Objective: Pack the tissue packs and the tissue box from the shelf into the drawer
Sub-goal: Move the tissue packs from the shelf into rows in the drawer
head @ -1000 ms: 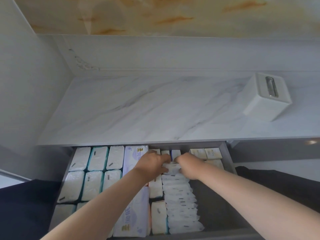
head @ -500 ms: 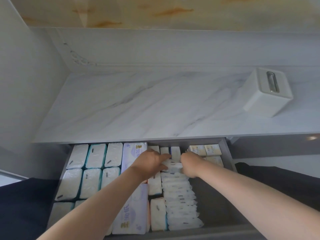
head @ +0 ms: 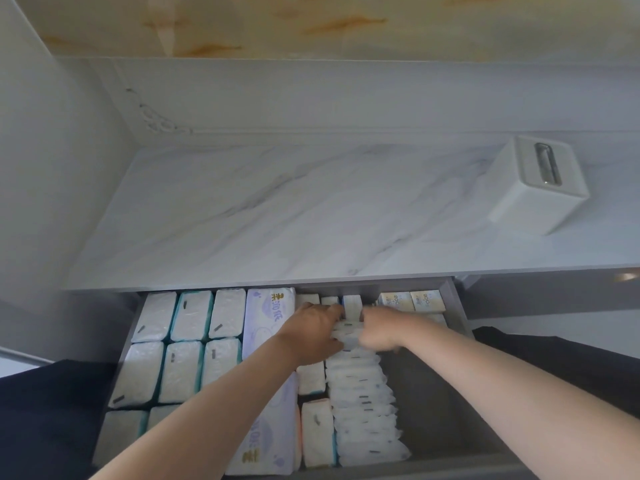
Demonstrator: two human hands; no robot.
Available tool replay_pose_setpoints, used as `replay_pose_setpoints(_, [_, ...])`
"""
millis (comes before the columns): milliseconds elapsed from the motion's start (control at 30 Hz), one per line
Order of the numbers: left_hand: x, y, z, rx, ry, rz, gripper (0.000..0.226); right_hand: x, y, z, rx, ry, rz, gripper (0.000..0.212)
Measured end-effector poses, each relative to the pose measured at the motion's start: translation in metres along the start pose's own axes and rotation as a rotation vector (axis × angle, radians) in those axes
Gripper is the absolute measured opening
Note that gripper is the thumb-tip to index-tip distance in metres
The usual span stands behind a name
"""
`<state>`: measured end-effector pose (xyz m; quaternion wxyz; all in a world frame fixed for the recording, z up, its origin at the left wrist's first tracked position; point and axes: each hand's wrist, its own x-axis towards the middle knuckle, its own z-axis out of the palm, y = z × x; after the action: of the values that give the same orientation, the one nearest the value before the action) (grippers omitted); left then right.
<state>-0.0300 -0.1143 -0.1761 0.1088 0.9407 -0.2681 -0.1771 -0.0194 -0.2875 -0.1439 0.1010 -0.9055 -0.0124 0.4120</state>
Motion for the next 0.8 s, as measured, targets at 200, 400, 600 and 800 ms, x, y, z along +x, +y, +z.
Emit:
replay_pose_setpoints(200, [-0.001, -0.003, -0.006, 0.018, -0.092, 0.068, 0.043, 0.015, -0.005, 0.001, 0.076, 0.173, -0.092, 0.073])
replay_pose_setpoints(400, [0.002, -0.006, -0.009, 0.157, -0.124, 0.122, 0.034, 0.033, -0.006, 0.006, -0.082, 0.299, -0.166, 0.068])
replay_pose_setpoints(600, [0.009, -0.009, 0.004, 0.356, -0.091, 0.092, 0.032, 0.033, -0.004, 0.005, -0.169, 0.318, -0.168, 0.064])
replay_pose_setpoints(800, [0.007, -0.012, 0.003, 0.091, 0.058, 0.040, 0.029, 0.001, -0.016, -0.010, -0.286, 0.261, -0.232, 0.017])
